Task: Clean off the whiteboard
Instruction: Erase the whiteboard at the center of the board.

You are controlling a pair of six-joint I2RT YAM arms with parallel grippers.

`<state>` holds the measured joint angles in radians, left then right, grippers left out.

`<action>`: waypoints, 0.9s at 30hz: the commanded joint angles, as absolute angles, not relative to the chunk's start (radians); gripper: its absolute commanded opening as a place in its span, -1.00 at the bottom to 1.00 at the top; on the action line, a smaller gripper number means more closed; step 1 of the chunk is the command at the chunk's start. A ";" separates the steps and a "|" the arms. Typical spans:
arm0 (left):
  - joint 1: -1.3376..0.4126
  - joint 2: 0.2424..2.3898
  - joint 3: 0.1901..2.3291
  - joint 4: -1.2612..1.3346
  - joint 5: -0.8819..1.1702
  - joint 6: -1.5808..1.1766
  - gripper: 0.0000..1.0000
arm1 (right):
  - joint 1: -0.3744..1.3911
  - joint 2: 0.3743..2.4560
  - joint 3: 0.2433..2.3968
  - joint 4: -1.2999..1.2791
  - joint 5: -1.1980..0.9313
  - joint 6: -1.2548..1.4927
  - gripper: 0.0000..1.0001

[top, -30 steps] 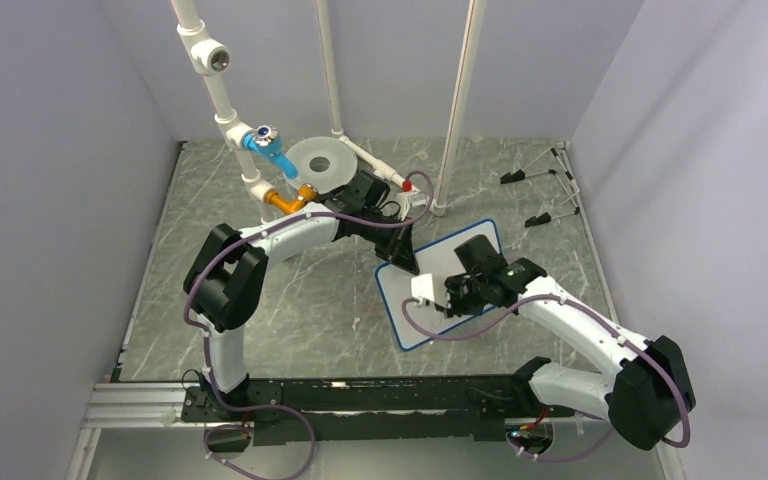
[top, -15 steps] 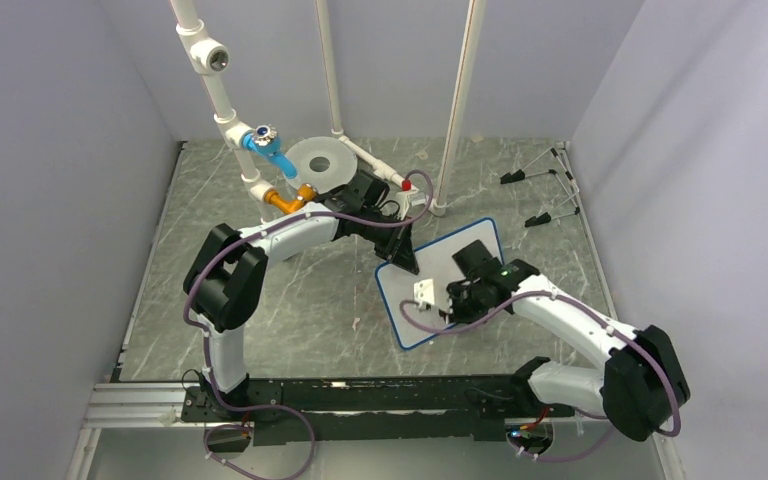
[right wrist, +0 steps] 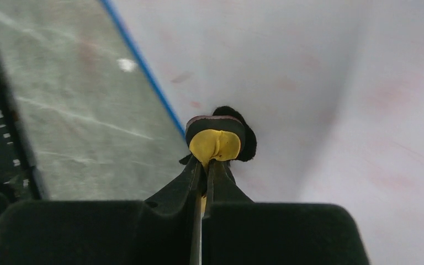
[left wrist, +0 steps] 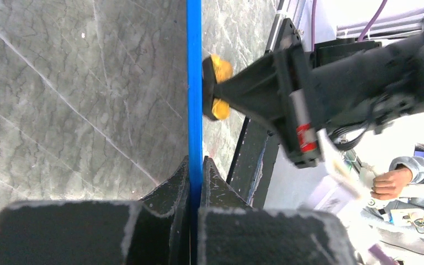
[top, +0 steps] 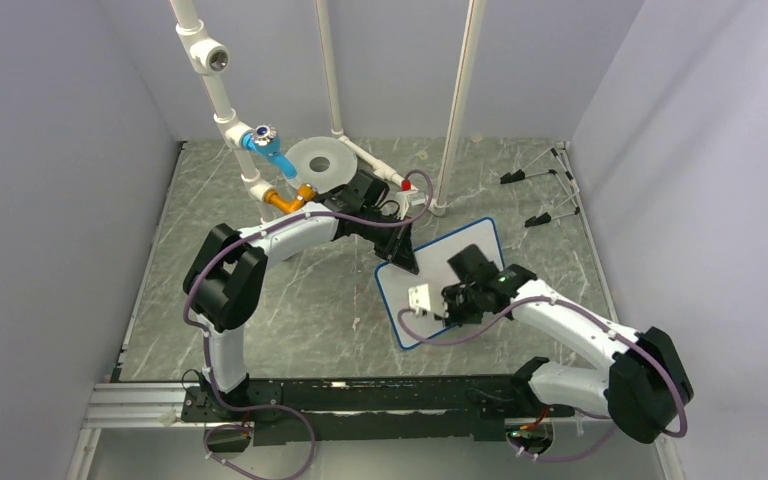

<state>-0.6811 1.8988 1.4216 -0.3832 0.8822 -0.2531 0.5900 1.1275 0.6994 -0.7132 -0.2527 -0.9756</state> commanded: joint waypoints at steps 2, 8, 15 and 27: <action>-0.690 1.838 1.449 -0.356 0.973 -0.239 -1.00 | 0.704 1.190 0.617 -0.727 -0.247 -1.004 -1.00; -0.690 1.829 1.447 -0.365 0.968 -0.235 -1.00 | 0.564 1.182 0.723 -0.679 -0.261 -0.932 -1.00; -0.691 1.819 1.437 -0.361 0.966 -0.234 -1.00 | 0.403 1.187 0.781 -0.637 -0.248 -0.914 -1.00; -0.691 1.836 1.459 -0.362 0.972 -0.237 -1.00 | 0.705 1.184 0.663 -0.650 -0.327 -1.007 -1.00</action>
